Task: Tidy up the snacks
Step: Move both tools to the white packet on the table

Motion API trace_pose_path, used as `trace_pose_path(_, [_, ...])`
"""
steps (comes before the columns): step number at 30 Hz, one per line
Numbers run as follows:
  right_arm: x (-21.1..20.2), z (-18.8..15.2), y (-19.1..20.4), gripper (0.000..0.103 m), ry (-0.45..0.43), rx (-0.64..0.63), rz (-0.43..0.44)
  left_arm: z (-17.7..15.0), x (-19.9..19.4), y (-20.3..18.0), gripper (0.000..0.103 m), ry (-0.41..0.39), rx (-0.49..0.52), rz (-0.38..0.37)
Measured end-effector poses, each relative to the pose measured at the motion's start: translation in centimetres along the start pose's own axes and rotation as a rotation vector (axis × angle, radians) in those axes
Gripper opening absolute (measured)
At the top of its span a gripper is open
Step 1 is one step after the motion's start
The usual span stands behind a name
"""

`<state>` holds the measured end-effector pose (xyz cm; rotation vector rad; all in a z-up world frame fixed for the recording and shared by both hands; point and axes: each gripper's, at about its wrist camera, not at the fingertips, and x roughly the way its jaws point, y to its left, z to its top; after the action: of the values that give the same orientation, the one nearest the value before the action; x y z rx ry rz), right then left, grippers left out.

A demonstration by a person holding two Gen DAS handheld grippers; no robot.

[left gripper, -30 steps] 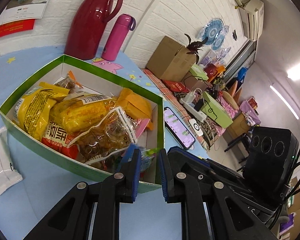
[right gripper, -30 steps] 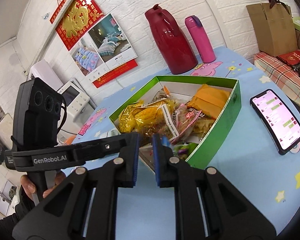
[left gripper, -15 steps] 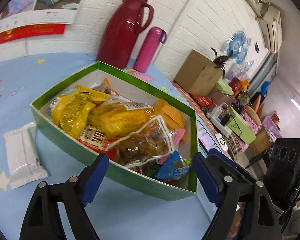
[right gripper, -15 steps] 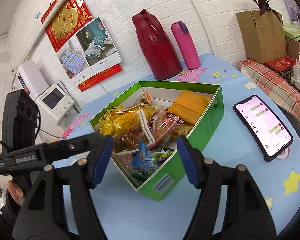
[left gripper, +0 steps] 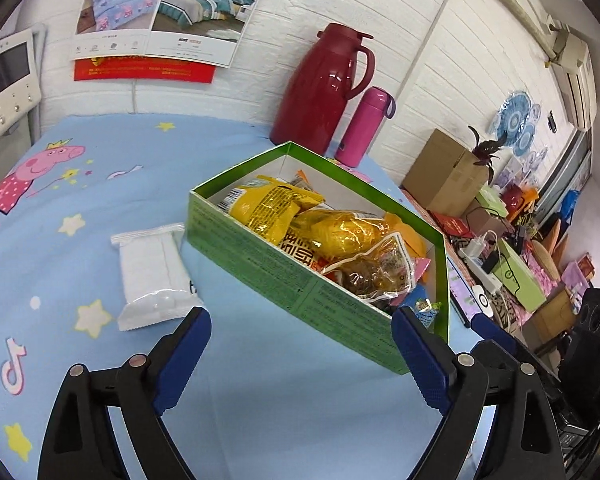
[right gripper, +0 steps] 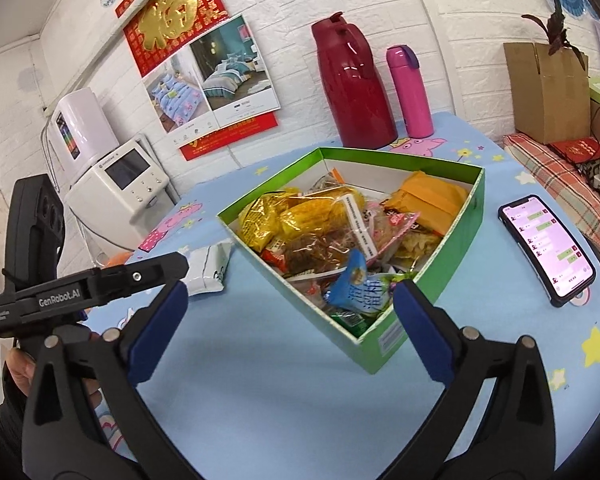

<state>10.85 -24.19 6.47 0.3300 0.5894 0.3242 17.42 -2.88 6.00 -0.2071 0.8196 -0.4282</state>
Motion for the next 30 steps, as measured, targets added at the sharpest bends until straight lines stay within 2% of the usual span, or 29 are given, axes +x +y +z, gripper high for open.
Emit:
trace_pose_path(4, [0.3,-0.4,2.0,0.102,0.004,-0.041,0.035,-0.3,-1.3,2.0,0.093,-0.006,-0.007,0.020])
trace_pose_path(9, [1.4,-0.9,4.6,0.102,0.001,-0.098,0.072,0.3,-3.5,7.8,0.093,-0.033,-0.085,0.074])
trace_pose_path(13, [4.3,-1.2,6.6,0.102,0.100,-0.129,0.111,0.8,-4.2,12.0,0.093,-0.044,-0.160,0.096])
trace_pose_path(18, [8.9,-1.3,8.3,0.102,0.205,-0.158,0.111,0.5,-1.9,14.2,0.092,0.030,-0.177,0.046])
trace_pose_path(23, [12.7,-1.5,9.0,0.102,0.262,-0.142,0.113,1.7,1.4,14.1,0.075,0.093,-0.164,-0.028])
trace_pose_path(28, [15.8,-1.4,8.8,0.101,0.288,-0.132,0.104,3.4,4.5,14.1,0.071,0.133,-0.127,-0.028])
trace_pose_path(30, [17.0,-1.4,8.8,0.095,0.301,-0.137,0.095,3.5,5.5,14.3,0.066,0.155,-0.121,-0.041])
